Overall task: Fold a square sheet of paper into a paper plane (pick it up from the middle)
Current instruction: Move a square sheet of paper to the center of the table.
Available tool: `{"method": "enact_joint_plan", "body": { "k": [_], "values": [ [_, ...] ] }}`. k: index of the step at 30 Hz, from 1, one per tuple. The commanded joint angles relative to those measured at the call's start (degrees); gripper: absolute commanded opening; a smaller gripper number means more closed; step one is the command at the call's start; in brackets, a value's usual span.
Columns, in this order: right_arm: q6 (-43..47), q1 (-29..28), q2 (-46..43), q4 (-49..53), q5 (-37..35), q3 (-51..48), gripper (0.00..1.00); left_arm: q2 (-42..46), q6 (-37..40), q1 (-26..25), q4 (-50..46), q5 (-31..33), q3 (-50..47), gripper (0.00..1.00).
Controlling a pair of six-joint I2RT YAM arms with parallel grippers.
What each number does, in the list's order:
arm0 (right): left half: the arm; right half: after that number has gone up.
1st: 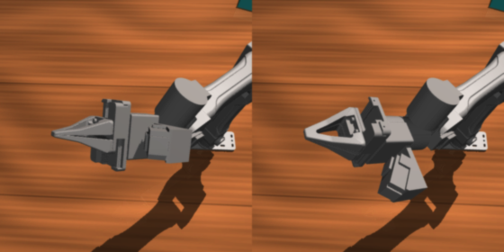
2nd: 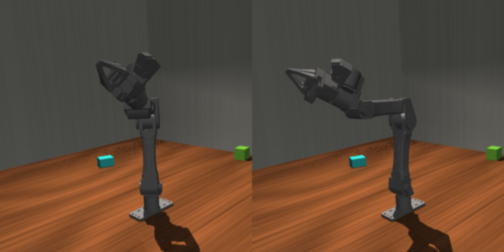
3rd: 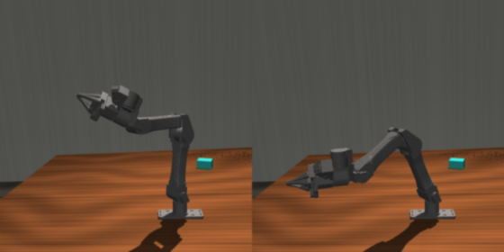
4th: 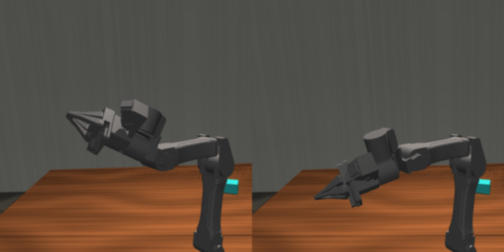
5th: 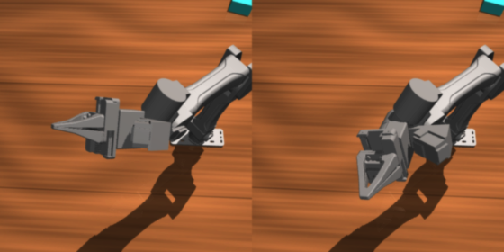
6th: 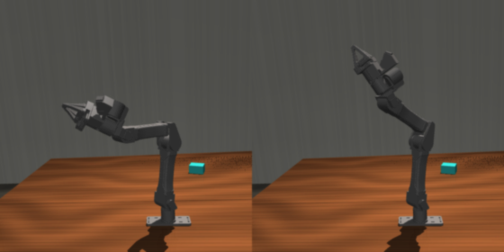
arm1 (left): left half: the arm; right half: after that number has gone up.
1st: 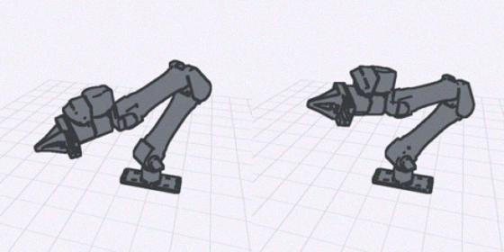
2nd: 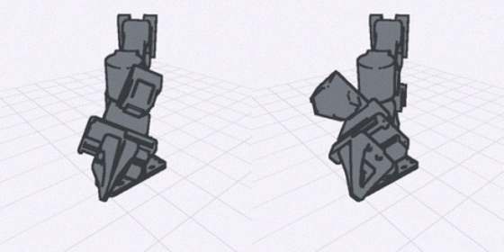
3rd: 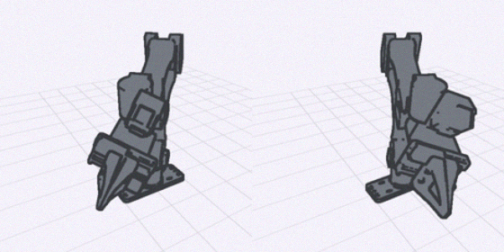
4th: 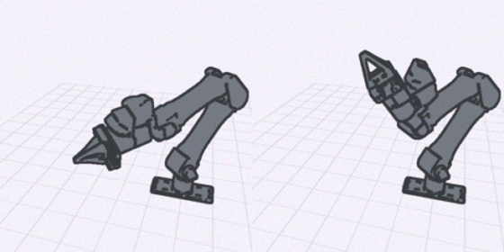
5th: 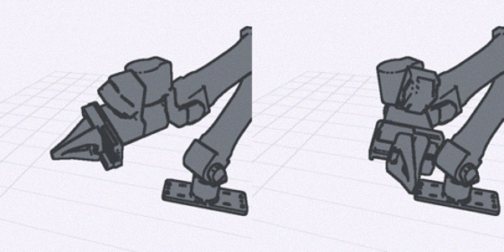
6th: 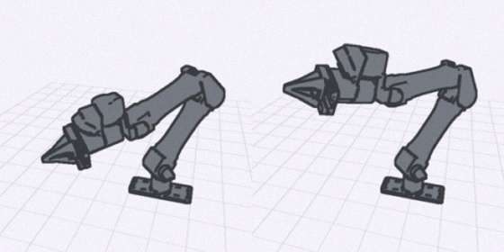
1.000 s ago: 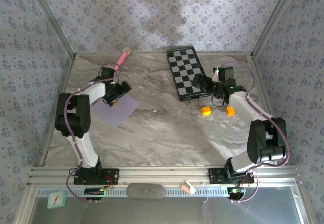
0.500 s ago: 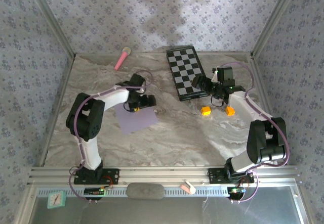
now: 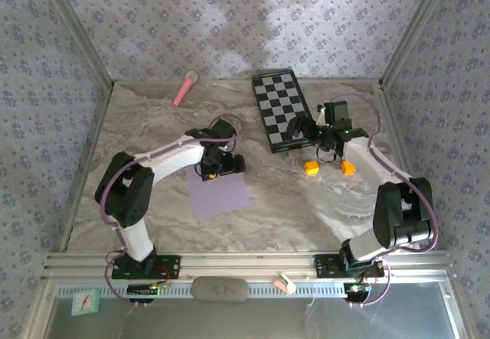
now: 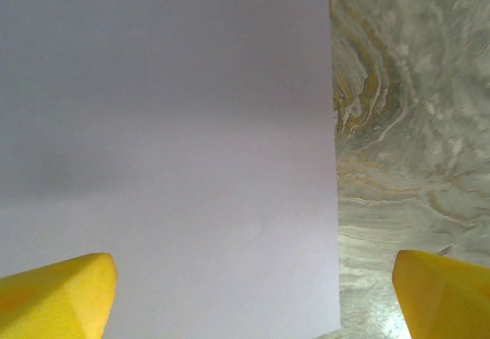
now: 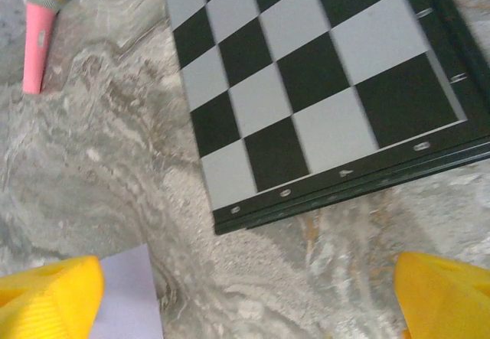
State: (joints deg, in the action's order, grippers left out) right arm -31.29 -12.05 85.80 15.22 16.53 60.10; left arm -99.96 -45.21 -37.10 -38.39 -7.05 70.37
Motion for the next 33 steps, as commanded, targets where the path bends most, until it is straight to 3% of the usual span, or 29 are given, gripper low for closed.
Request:
{"method": "enact_joint_plan", "body": {
  "k": [1,5,7,13,22,23,33],
  "values": [
    [-0.28,-4.42,2.62,3.51,2.78,2.81,0.97,3.91,-5.27,1.34,-2.16,3.05,-3.03,0.93],
    [-1.49,-12.13,7.64,4.11,4.43,5.26,0.89,8.21,-6.61,5.08,-0.9,3.29,-8.27,0.92],
    [-1.86,-16.62,11.28,4.51,4.93,7.63,0.81,10.47,-5.61,8.63,0.85,1.61,-10.45,0.93],
    [-4.24,-25.95,21.65,6.74,1.7,16.29,0.64,14.82,-2.53,16.25,0.57,-0.03,-13.47,0.92],
    [-7.22,-29.56,33.12,10.03,0.89,25.23,0.61,17.71,-2.3,19.7,2.6,-1.45,-16.17,0.93],
    [-7.58,-29.66,33.64,10.42,0.34,25.33,0.61,17.73,-2.2,19.7,2.83,-1.83,-16.23,0.99],
    [-14.08,-29.8,28.87,15.58,-7.1,16.61,0.62,16.6,-2.59,17.01,2.57,-4.48,-16.36,1.0]
  ]
}}
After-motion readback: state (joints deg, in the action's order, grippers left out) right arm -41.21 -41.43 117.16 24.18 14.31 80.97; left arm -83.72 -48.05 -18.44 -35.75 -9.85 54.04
